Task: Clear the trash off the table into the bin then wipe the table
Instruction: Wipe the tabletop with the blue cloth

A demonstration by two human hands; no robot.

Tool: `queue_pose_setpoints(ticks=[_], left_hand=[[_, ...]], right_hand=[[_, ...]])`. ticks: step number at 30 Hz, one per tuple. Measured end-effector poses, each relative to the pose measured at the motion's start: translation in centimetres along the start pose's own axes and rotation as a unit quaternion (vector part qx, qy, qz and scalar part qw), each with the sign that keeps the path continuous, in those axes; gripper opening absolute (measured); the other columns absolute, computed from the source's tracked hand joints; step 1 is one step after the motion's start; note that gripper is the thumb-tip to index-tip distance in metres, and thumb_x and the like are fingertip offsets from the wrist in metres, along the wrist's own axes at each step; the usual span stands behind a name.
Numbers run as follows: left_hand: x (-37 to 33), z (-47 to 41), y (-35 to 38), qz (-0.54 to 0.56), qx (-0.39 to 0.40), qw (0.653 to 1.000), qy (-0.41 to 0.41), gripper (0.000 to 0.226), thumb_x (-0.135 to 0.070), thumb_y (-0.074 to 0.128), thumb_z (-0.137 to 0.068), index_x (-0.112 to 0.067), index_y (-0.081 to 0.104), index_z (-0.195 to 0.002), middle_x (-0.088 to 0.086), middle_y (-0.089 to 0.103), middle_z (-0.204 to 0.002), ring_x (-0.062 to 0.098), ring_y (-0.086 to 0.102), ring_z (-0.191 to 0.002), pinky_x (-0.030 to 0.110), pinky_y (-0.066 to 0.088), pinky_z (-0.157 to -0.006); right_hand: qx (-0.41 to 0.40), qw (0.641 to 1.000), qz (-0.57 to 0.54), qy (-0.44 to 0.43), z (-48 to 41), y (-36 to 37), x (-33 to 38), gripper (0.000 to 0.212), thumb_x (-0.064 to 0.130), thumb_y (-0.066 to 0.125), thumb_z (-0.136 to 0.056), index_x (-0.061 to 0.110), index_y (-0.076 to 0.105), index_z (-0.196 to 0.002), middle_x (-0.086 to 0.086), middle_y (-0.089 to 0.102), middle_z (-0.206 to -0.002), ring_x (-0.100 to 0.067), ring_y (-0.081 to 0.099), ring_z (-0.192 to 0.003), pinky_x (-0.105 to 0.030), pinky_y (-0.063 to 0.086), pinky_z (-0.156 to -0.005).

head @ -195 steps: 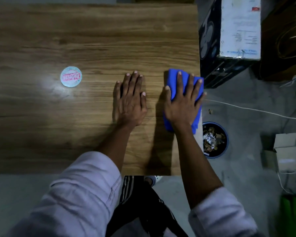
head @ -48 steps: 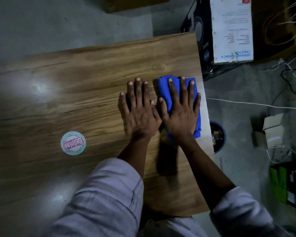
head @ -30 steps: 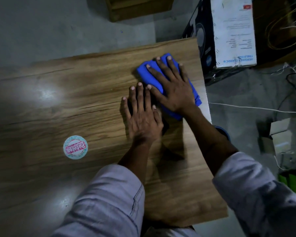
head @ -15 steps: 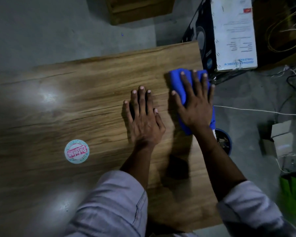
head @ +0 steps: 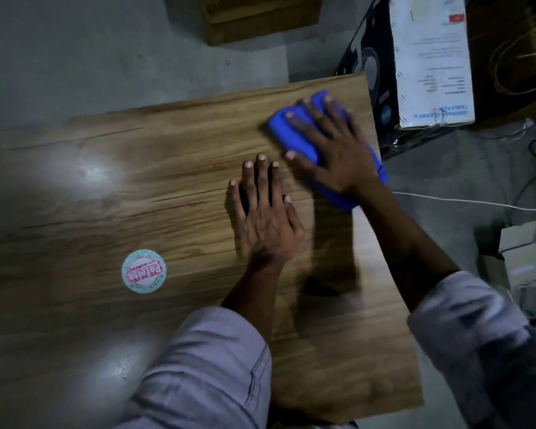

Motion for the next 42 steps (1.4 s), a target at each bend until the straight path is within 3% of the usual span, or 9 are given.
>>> queue_pose_setpoints(ticks=[4,6,10,13,19,27,29,34,42], left_hand=[[0.0,0.0,0.3,-0.005,0.011,1.0,0.005,0.065,-0.036,0.029,-0.101,-0.017,0.014,-0.162,0.005,0.002,-0.171,0.025,-0.002,-0.157,0.054,0.008,-0.124],[0.4,0.0,0.5,-0.009,0.003,1.0,0.009,0.064,-0.035,0.028,-0.102,-0.017,0.017,-0.162,0.006,0.006,-0.17,0.025,0.001,-0.157,0.055,0.01,-0.124],[0.5,-0.1,0.5,-0.005,0.006,1.0,0.006,0.064,-0.034,0.028,-0.1,-0.015,0.023,-0.16,0.005,0.007,-0.17,0.025,0.001,-0.157,0.054,0.008,-0.124],[0.2,0.0,0.1,0.01,0.004,1.0,0.001,0.066,-0.036,0.033,-0.099,-0.014,0.024,-0.16,0.006,0.007,-0.17,0.025,0.0,-0.157,0.055,0.008,-0.124],[0.2,-0.1,0.3,0.01,0.009,1.0,0.006,0.066,-0.037,0.03,-0.1,-0.017,0.017,-0.162,0.005,0.003,-0.171,0.024,-0.003,-0.157,0.054,0.009,-0.124],[0.3,-0.1,-0.2,0.0,0.002,1.0,0.003,0.06,-0.034,0.036,-0.098,-0.008,0.039,-0.153,0.012,0.023,-0.166,0.028,0.007,-0.157,0.056,0.013,-0.123],[0.2,-0.1,-0.2,0.001,0.006,1.0,0.005,0.063,-0.036,0.035,-0.099,-0.011,0.032,-0.157,0.01,0.016,-0.169,0.027,0.003,-0.157,0.055,0.011,-0.123],[0.2,-0.1,0.2,0.01,0.004,1.0,0.005,0.067,-0.036,0.034,-0.099,-0.016,0.019,-0.161,0.005,0.005,-0.17,0.024,-0.001,-0.157,0.054,0.008,-0.124],[0.1,-0.1,0.1,0.008,0.002,1.0,0.003,0.066,-0.037,0.034,-0.101,-0.017,0.018,-0.162,0.005,0.005,-0.17,0.024,-0.002,-0.157,0.053,0.006,-0.125]], right_hand=[[-0.076,0.945,-0.031,0.318,-1.7,-0.9,-2.6,0.069,0.07,0.028,-0.098,0.042,0.016,-0.161,0.003,0.009,-0.171,-0.03,0.003,-0.157,-0.058,0.005,-0.125],[-0.075,0.927,-0.012,0.366,-2.8,-0.6,-0.4,0.074,0.069,0.024,-0.098,0.036,0.012,-0.162,-0.003,0.005,-0.171,-0.034,0.001,-0.157,-0.06,0.004,-0.123],[-0.005,0.998,0.0,0.064,-3.1,0.5,4.4,0.074,0.068,0.023,-0.098,0.032,0.015,-0.163,-0.005,0.003,-0.171,-0.034,-0.001,-0.157,-0.061,0.0,-0.124],[0.026,0.996,-0.009,-0.09,-2.5,-0.2,1.6,0.07,0.07,0.031,-0.098,0.038,0.025,-0.16,0.002,0.015,-0.17,-0.026,0.003,-0.158,-0.058,0.006,-0.124],[-0.065,0.963,-0.024,0.259,-3.7,-1.1,-2.6,0.071,0.069,0.035,-0.098,0.04,0.018,-0.161,0.001,0.01,-0.171,-0.03,0.001,-0.157,-0.056,0.002,-0.125],[-0.011,0.996,0.004,-0.084,-1.8,0.9,4.5,0.064,0.063,0.033,-0.102,0.037,0.025,-0.16,0.001,0.018,-0.17,-0.025,0.006,-0.158,-0.056,0.008,-0.125],[-0.008,0.997,-0.013,-0.076,-2.3,0.4,3.1,0.065,0.065,0.035,-0.101,0.039,0.025,-0.159,0.003,0.018,-0.17,-0.023,0.003,-0.158,-0.056,0.008,-0.125],[-0.054,0.991,-0.046,0.109,-4.0,-0.2,1.3,0.065,0.066,0.034,-0.1,0.041,0.025,-0.159,0.004,0.018,-0.169,-0.023,0.001,-0.158,-0.055,0.005,-0.125],[-0.064,0.993,-0.034,0.098,-3.9,0.0,1.6,0.065,0.065,0.035,-0.101,0.039,0.025,-0.159,0.003,0.018,-0.17,-0.024,0.002,-0.158,-0.056,0.006,-0.125]])
Point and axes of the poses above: each hand's wrist, its own z-axis away from the middle knuckle, its own y-axis out of the palm, x = y × z, the point moved 3 cm from there along -z, towards the middle knuckle
